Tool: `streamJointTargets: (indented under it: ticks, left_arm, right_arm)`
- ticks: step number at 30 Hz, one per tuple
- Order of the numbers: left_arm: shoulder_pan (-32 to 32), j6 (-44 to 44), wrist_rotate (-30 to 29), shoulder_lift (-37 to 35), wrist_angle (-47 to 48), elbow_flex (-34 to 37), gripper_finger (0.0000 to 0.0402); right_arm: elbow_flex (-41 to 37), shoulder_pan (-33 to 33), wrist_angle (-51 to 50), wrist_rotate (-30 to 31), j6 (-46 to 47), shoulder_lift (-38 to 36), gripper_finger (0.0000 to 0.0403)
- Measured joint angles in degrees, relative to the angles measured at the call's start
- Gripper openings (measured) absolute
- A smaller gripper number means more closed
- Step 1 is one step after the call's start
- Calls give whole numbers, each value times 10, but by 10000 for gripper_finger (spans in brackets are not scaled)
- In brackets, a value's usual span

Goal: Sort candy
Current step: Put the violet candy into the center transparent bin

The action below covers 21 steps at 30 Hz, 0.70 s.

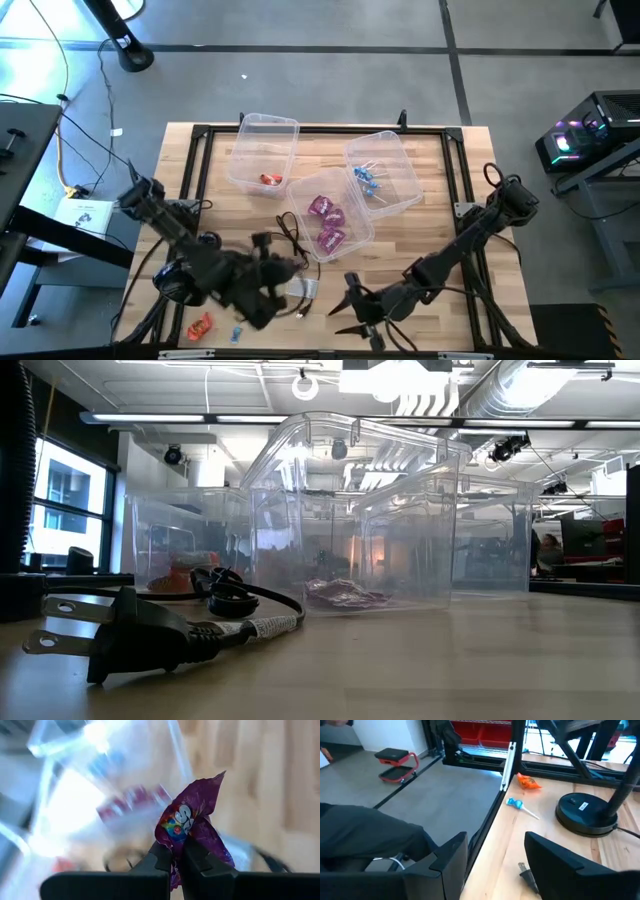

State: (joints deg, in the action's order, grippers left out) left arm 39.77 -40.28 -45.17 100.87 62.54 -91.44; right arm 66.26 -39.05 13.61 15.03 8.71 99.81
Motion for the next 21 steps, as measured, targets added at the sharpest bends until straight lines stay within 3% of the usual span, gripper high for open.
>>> streamJointTargets:
  ticks: [8, 14, 18, 21]
  left_arm:
    - [-136, 263, -38, -5, -138, 0, 7]
    - [-243, 280, -21, -4, -171, 0, 23]
    - [-288, 315, 65, -4, -241, 0, 52]
    - [-304, 329, 90, -2, -285, 0, 81]
  right_arm:
    - [0, -8, 31, 0, -20, -2, 193]
    - [0, -39, 39, 28, -62, -28, 193]
    - [0, -61, 38, 62, -93, -42, 193]
    - [0, -74, 40, 90, -109, -49, 193]
